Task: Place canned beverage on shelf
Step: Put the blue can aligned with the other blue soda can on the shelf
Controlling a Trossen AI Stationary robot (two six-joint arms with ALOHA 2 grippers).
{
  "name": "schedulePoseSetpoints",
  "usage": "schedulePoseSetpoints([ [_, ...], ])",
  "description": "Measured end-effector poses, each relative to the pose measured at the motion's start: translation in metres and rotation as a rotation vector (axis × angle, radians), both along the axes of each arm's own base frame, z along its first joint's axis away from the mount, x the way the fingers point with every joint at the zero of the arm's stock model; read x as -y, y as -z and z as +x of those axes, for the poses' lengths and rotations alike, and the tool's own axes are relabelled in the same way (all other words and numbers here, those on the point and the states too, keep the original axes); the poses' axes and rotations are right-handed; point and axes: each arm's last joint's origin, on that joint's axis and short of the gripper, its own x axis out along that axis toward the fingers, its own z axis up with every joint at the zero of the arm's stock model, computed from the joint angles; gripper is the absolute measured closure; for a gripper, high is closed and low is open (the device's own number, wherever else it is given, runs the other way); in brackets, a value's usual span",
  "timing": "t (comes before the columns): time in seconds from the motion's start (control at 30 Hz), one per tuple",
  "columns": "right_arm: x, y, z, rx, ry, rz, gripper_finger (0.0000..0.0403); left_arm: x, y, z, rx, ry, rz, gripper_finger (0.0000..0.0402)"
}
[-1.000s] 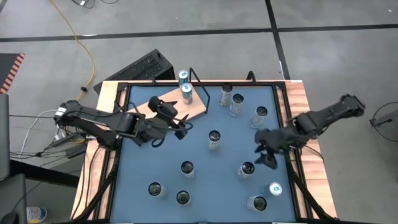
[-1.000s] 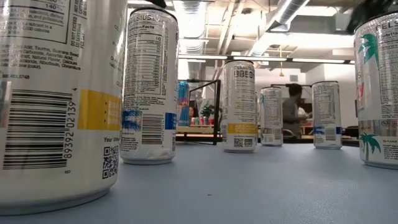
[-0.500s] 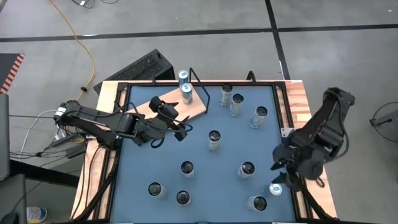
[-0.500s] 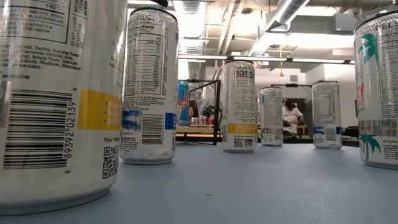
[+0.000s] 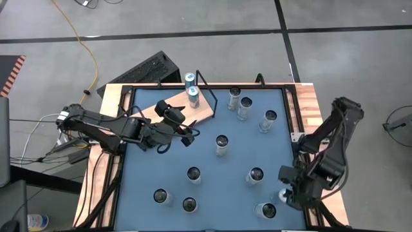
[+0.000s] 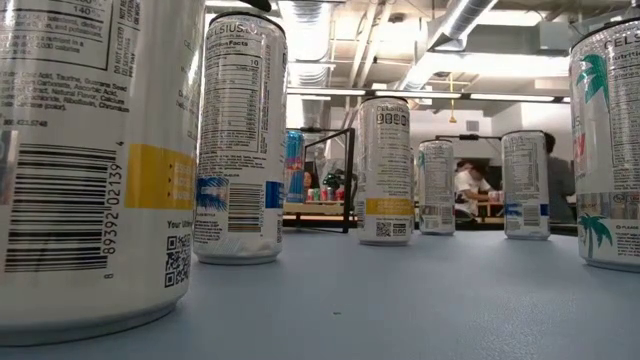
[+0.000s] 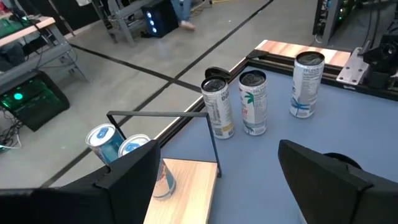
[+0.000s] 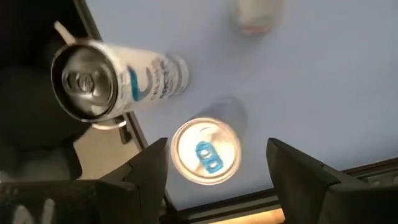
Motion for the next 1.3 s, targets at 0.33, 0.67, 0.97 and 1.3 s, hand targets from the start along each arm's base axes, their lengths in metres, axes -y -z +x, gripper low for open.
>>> schedulePoseSetpoints([
  [0.33,-0.016,0.017,0.007,-0.074,-0.012,-0.024,0.0147,0.000,0.000,0.000,-0.017,0.005,0.013,0.0088],
  [0.67,-0.015,0.018,0.005,-0.092,0.018,-0.043,0.0147,0.000,0.001,0.000,-0.043,0.013,0.035,0.0088],
  [0.97,-0.013,0.019,0.004,-0.094,-0.028,-0.073,0.0148,0.000,0.001,0.000,-0.069,0.024,0.061,0.0088],
  [1.3,-0.002,0.018,0.008,-0.148,-0.014,-0.098,0.0138,0.000,0.001,0.000,-0.095,0.035,0.087,0.0088],
])
